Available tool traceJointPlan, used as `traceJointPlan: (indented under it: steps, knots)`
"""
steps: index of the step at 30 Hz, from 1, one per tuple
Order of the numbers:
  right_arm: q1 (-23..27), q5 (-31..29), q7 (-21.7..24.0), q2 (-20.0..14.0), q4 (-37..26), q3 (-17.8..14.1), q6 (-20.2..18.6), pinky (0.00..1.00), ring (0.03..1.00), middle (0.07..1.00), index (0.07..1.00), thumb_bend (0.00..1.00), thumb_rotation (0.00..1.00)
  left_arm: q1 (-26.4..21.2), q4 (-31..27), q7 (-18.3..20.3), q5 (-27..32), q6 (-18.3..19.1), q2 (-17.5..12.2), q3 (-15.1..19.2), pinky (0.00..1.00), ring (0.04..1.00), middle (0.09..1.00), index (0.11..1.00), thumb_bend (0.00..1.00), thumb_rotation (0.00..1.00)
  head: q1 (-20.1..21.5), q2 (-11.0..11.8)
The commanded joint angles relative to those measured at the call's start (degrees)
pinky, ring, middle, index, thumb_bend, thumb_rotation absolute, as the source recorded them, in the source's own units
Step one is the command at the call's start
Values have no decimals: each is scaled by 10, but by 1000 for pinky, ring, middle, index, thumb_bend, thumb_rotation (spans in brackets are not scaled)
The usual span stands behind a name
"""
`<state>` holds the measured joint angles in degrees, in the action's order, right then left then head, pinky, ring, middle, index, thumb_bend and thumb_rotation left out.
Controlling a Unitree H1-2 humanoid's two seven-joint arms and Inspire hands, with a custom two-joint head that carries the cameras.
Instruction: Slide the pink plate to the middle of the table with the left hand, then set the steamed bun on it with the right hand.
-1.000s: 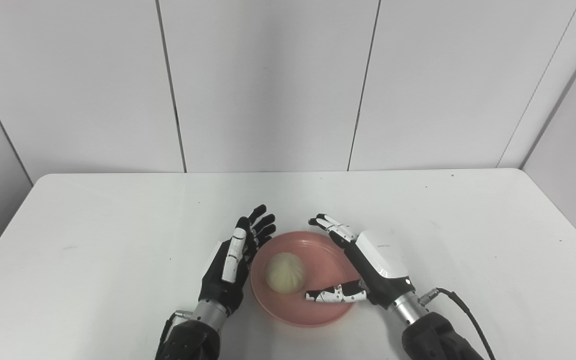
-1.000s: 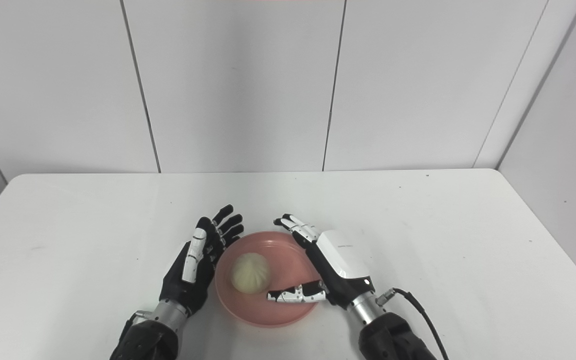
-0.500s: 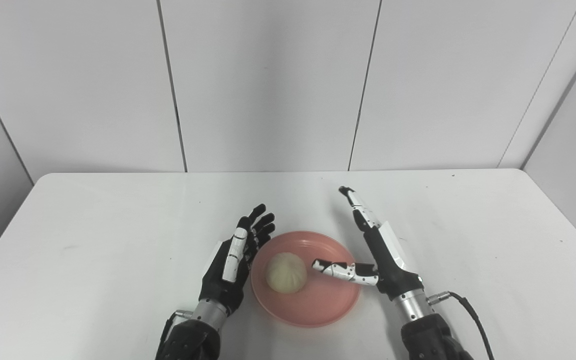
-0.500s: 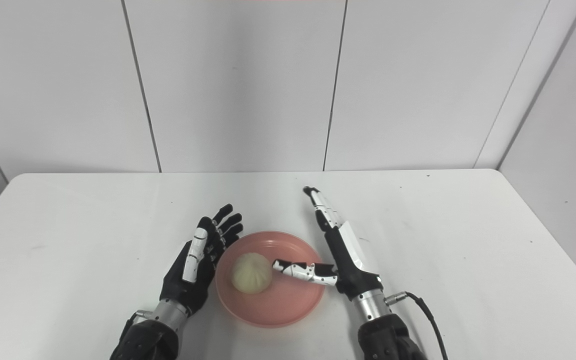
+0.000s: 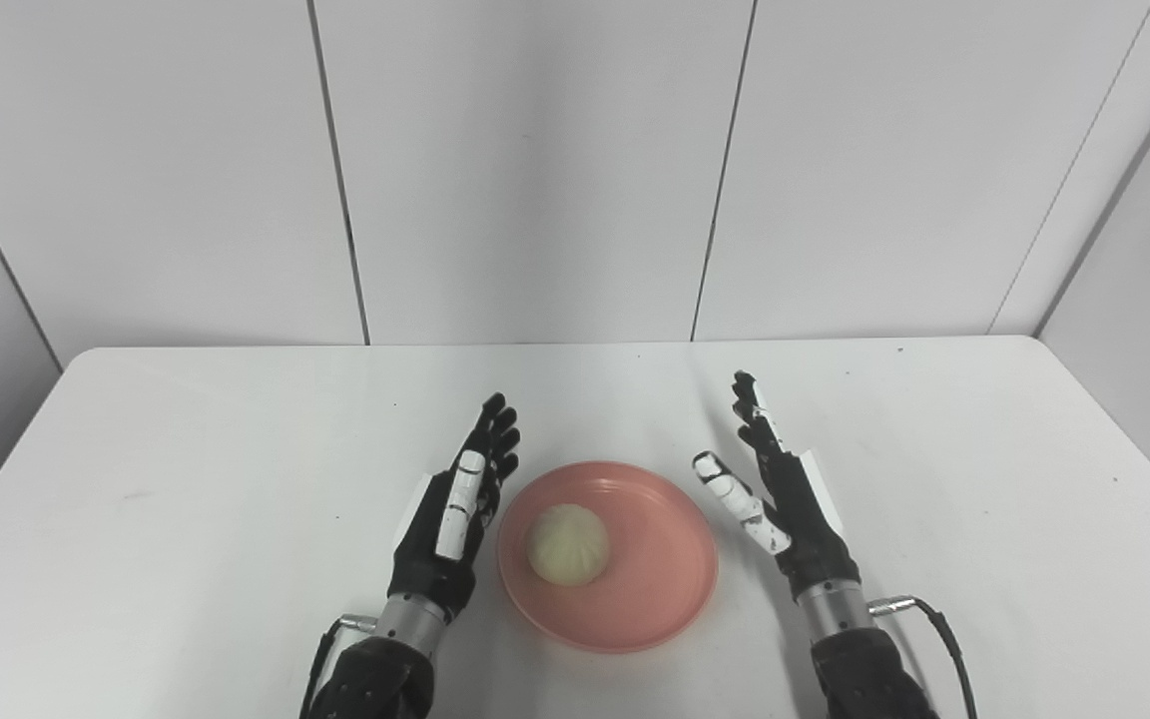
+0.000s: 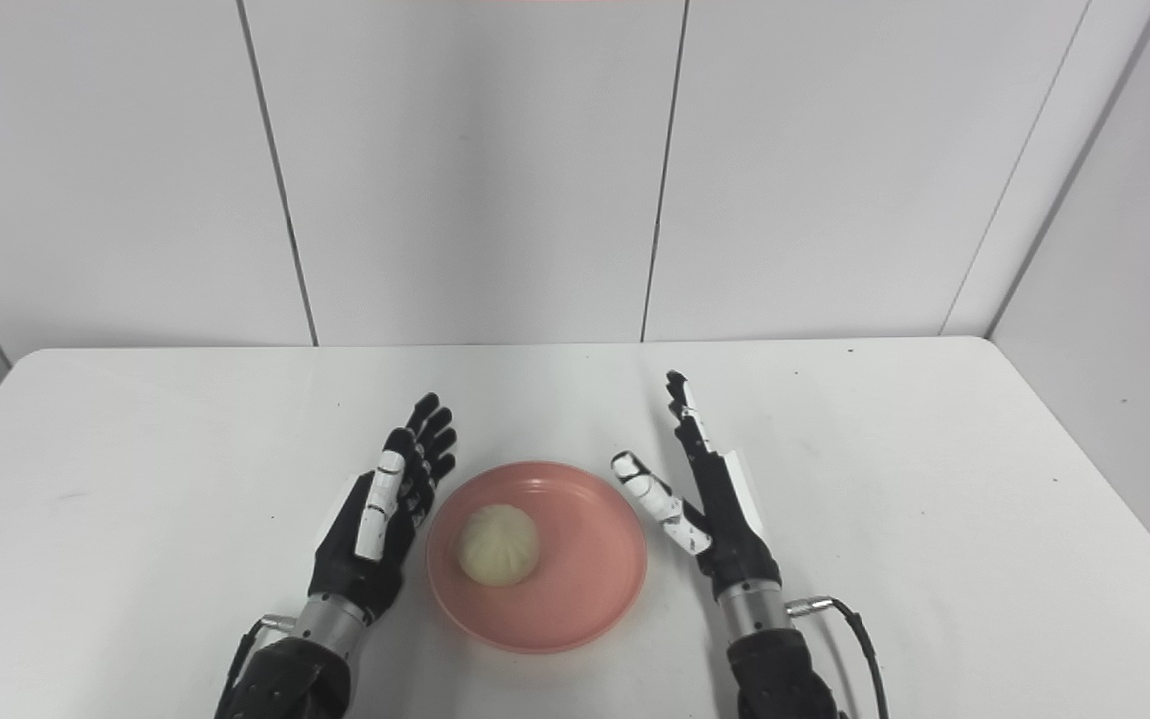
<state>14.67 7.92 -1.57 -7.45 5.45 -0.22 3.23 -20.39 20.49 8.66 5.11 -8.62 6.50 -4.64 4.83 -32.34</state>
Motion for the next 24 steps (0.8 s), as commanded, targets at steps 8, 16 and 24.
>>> traceJointPlan:
  steps: [8,16,24]
  knots:
    - [19,-126,48,16,14,-27,11,913,953,981,992,542,838,1,32,-39,-33,-57,-5,6,1000,1000,1000,1000,594,1000,0,-1]
    - [16,-164,61,18,16,-34,-12,926,924,966,979,625,845,1,27,-50,-39,-49,-7,6,1000,1000,1000,1000,598,1000,0,-1]
    - [18,-171,48,24,28,-44,3,903,925,957,964,625,803,2,23,-55,-46,-33,-8,6,1000,1000,1000,1000,590,1000,0,-2]
